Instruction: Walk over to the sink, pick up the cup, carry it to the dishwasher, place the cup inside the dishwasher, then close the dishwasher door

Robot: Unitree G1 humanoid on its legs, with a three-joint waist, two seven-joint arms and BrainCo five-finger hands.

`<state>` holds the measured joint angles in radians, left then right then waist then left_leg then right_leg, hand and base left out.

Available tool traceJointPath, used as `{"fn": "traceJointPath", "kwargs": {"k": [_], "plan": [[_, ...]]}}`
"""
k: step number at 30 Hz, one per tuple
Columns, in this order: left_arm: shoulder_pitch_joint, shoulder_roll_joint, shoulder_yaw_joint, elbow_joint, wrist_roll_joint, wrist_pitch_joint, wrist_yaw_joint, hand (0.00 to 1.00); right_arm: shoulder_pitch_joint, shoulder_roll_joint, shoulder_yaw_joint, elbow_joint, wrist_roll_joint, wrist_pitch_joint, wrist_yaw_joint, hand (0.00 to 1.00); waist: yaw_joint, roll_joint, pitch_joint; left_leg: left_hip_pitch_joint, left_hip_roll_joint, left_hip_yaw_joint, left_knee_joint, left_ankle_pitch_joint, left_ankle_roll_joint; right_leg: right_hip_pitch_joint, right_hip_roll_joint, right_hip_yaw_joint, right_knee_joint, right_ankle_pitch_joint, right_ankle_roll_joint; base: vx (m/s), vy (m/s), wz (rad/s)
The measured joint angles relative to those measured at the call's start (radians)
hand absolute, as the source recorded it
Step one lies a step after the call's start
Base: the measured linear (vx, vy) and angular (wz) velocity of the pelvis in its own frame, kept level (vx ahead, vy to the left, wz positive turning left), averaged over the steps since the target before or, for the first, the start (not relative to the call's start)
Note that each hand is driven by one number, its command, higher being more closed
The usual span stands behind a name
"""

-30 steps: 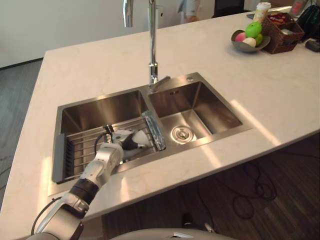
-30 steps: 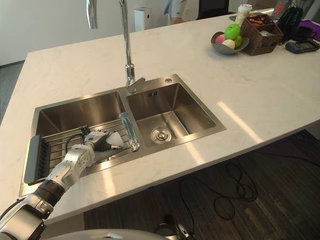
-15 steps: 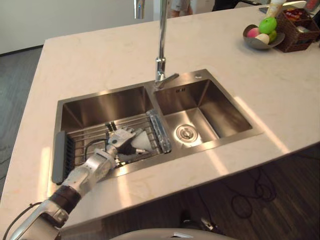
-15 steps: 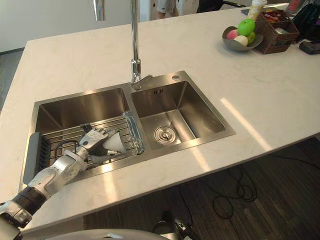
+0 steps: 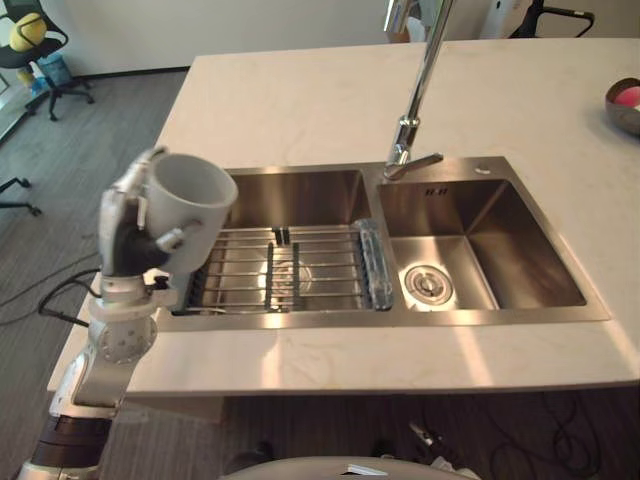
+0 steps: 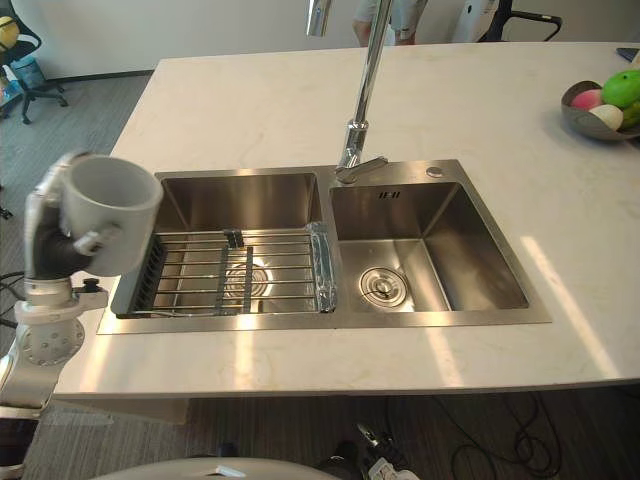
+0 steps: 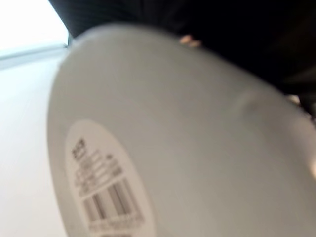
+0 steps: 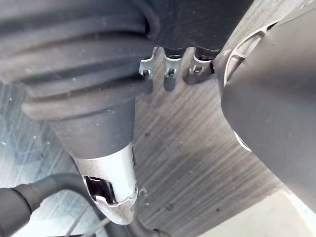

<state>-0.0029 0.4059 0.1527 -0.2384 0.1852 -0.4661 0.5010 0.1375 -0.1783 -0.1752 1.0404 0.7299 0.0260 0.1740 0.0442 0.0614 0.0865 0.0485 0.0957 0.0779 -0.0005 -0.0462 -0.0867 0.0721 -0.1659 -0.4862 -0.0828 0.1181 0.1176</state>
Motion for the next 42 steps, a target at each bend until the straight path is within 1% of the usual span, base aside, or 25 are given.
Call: {"fn": "traceJointPath", "kwargs": {"k": [1,3,4,5,6,8,11,16,17,18,20,21,24,26,27,28,29,30,31,32,36,39,40,41,42], "plan": [[0.002,-0.029,0.024,-0.008,-0.053,-0.004,-0.008,1.0,0.002,0.003,-0.007,0.001,-0.014,0.001,0.0,0.0,0.004,0.0,-0.003,-0.002,0.0,0.0,0.0,0.001,0.0,0.0,0.0,-0.002,0.0,0.0,0.0,-0.04,0.004,0.09],[0.027,-0.125,0.102,-0.038,-0.258,-0.019,-0.039,1.0,0.004,0.014,-0.035,0.002,-0.061,0.009,-0.001,0.0,0.024,0.0,-0.011,-0.007,0.0,-0.002,0.006,0.001,0.001,0.0,0.0,-0.004,0.001,-0.003,-0.001,-0.01,0.005,0.07],[0.034,-0.15,0.122,-0.041,-0.311,-0.02,-0.049,1.0,0.005,0.014,-0.037,0.002,-0.074,0.011,0.0,0.0,0.028,0.0,-0.013,-0.013,0.0,-0.003,0.014,-0.001,0.001,0.0,0.0,-0.006,0.001,-0.003,-0.001,-0.01,0.006,0.09],[0.047,-0.197,0.159,-0.052,-0.416,-0.02,-0.07,1.0,0.006,0.015,-0.043,0.002,-0.105,0.019,0.0,0.0,0.037,-0.001,-0.016,-0.025,0.0,-0.008,0.034,-0.009,0.002,0.0,0.0,-0.008,0.001,-0.006,-0.001,-0.01,0.005,0.11],[0.054,-0.222,0.181,-0.058,-0.463,-0.02,-0.076,1.0,0.008,0.016,-0.046,0.002,-0.117,0.021,0.0,0.0,0.04,-0.001,-0.019,-0.035,0.001,-0.015,0.049,-0.014,0.003,0.0,0.0,-0.012,0.001,-0.008,0.001,-0.02,0.003,0.2],[0.085,-0.283,0.246,-0.062,-0.626,-0.022,-0.1,1.0,0.01,0.02,-0.084,0.01,-0.165,0.022,0.003,0.0,0.055,0.0,-0.02,-0.06,0.001,-0.028,0.107,-0.029,0.012,0.012,0.001,-0.018,0.002,-0.02,-0.002,-0.03,0.003,0.23],[0.116,-0.334,0.318,-0.062,-0.835,-0.042,-0.134,1.0,0.014,0.023,-0.104,0.031,-0.202,0.027,0.024,0.0,0.071,0.002,-0.021,-0.065,0.002,-0.049,0.159,-0.042,0.03,0.034,-0.001,-0.02,0.038,-0.052,0.0,-0.06,0.011,0.23],[0.147,-0.356,0.454,-0.061,-1.065,-0.076,-0.182,1.0,0.019,0.01,-0.123,0.043,-0.298,0.048,0.036,0.0,0.095,0.013,-0.036,-0.076,-0.007,-0.109,0.134,-0.036,0.04,0.045,-0.012,-0.083,0.084,-0.079,0.006,-0.08,0.006,0.49],[0.157,-0.357,0.495,-0.06,-1.106,-0.075,-0.19,1.0,0.021,0.012,-0.124,0.045,-0.306,0.05,0.036,0.0,0.092,0.017,-0.038,-0.073,-0.021,-0.125,0.094,-0.013,0.074,0.052,-0.026,-0.118,0.091,-0.082,0.007,-0.07,0.002,1.16],[0.154,-0.356,0.536,-0.056,-1.144,-0.072,-0.205,1.0,0.032,0.019,-0.137,0.044,-0.309,0.058,0.036,0.0,0.082,0.004,-0.039,-0.062,-0.017,-0.07,0.039,0.014,0.135,0.075,-0.042,-0.181,0.089,-0.077,0.003,-0.04,-0.006,1.3],[0.138,-0.356,0.565,-0.037,-1.181,-0.062,-0.234,1.0,0.049,0.026,-0.154,0.04,-0.308,0.067,0.035,0.0,0.063,-0.004,-0.041,-0.062,0.005,0.046,0.0,0.041,0.188,0.108,-0.057,-0.273,0.089,-0.069,0.01,-0.01,0.017,1.63],[0.114,-0.356,0.581,0.002,-1.216,-0.044,-0.265,1.0,0.067,0.028,-0.154,0.035,-0.307,0.069,0.034,0.0,0.054,-0.012,-0.045,-0.07,0.042,0.201,-0.002,0.06,0.205,0.148,-0.068,-0.366,0.088,-0.07,0.011,0.0,0.106,2.11],[0.083,-0.355,0.582,0.06,-1.31,-0.034,-0.319,1.0,0.123,0.021,-0.138,-0.033,-0.305,0.067,0.033,0.0,0.022,0.011,-0.037,-0.081,0.151,0.592,0.096,0.069,0.201,0.234,-0.094,-0.557,0.117,-0.074,0.016,0.03,0.199,2.28],[0.082,-0.349,0.584,0.059,-1.354,-0.049,-0.344,1.0,0.122,0.01,-0.12,-0.055,-0.304,0.065,0.035,0.0,0.018,0.022,-0.036,-0.087,0.155,0.65,0.122,0.077,0.183,0.245,-0.12,-0.575,0.167,-0.129,0.008,0.03,0.186,1.25],[0.08,-0.342,0.582,0.064,-1.392,-0.06,-0.371,1.0,0.104,0.009,-0.111,-0.063,-0.303,0.066,0.036,0.0,0.007,0.033,-0.029,-0.102,0.138,0.631,0.119,0.077,0.138,0.238,-0.125,-0.526,0.198,-0.178,0.032,-0.02,0.136,1.08],[0.072,-0.34,0.58,0.073,-1.409,-0.06,-0.388,1.0,0.098,0.009,-0.111,-0.06,-0.301,0.068,0.038,0.0,-0.004,0.029,-0.03,-0.107,0.131,0.636,0.118,0.056,0.11,0.238,-0.121,-0.508,0.196,-0.188,0.029,-0.06,0.168,1.63],[0.046,-0.325,0.573,0.113,-1.438,-0.056,-0.431,1.0,0.095,0.026,-0.112,-0.034,-0.289,0.071,0.047,0.0,-0.031,-0.037,-0.041,-0.12,0.118,0.696,0.158,0.0,0.134,0.244,-0.152,-0.517,0.168,-0.187,0.036,-0.04,0.135,1.27],[0.04,-0.32,0.57,0.13,-1.451,-0.056,-0.451,1.0,0.092,0.031,-0.113,-0.016,-0.283,0.068,0.056,0.0,-0.028,-0.039,-0.034,-0.118,0.133,0.72,0.219,-0.008,0.189,0.245,-0.178,-0.535,0.186,-0.189,0.051,0.05,0.176,1.03],[0.041,-0.318,0.57,0.151,-1.473,-0.055,-0.475,1.0,0.094,0.022,-0.117,-0.01,-0.282,0.06,0.065,0.0,-0.023,-0.024,-0.031,-0.078,0.175,0.769,0.275,0.011,0.221,0.248,-0.188,-0.544,0.214,-0.188,0.063,0.11,0.135,0.69],[0.019,-0.316,0.554,0.153,-1.483,-0.049,-0.5,1.0,0.095,0.002,-0.125,-0.019,-0.265,0.056,0.069,0.0,-0.041,-0.006,-0.034,-0.058,0.174,0.759,0.243,0.041,0.073,0.269,-0.179,-0.57,0.24,-0.182,0.082,0.13,0.184,0.69],[-0.039,-0.293,0.506,0.138,-1.477,-0.007,-0.531,1.0,0.078,0.013,-0.147,-0.015,-0.301,0.047,0.064,0.0,-0.046,-0.025,0.007,-0.026,0.071,0.717,0.146,0.065,0.099,0.312,-0.232,-0.62,0.256,-0.128,0.062,0.04,0.198,0.47],[-0.072,-0.283,0.462,0.13,-1.455,0.037,-0.529,1.0,0.073,0.02,-0.161,-0.055,-0.303,0.047,0.038,0.0,-0.045,-0.034,0.02,-0.016,-0.002,0.676,0.063,0.075,0.112,0.308,-0.297,-0.618,0.343,-0.089,0.019,0.04,0.206,0.46],[-0.088,-0.28,0.436,0.13,-1.457,0.05,-0.53,1.0,0.078,0.021,-0.183,-0.081,-0.301,0.048,0.028,0.0,-0.046,-0.03,0.025,-0.016,-0.027,0.643,0.045,0.076,0.122,0.303,-0.333,-0.584,0.414,-0.071,-0.01,0.07,0.181,1.09],[-0.103,-0.281,0.381,0.13,-1.459,0.062,-0.543,1.0,0.095,0.017,-0.204,-0.119,-0.295,0.045,0.018,0.0,-0.054,-0.021,0.029,-0.02,-0.056,0.57,0.023,0.077,0.139,0.258,-0.371,-0.446,0.535,-0.012,-0.101,0.1,0.181,1.8],[-0.115,-0.288,0.292,0.136,-1.47,0.064,-0.582,1.0,0.114,0.022,-0.231,-0.128,-0.295,0.043,0.019,0.0,-0.068,-0.003,0.031,-0.035,-0.066,0.471,0.013,0.082,0.15,0.186,-0.343,-0.222,0.635,-0.086,-0.123,0.07,0.105,2.03]]}}
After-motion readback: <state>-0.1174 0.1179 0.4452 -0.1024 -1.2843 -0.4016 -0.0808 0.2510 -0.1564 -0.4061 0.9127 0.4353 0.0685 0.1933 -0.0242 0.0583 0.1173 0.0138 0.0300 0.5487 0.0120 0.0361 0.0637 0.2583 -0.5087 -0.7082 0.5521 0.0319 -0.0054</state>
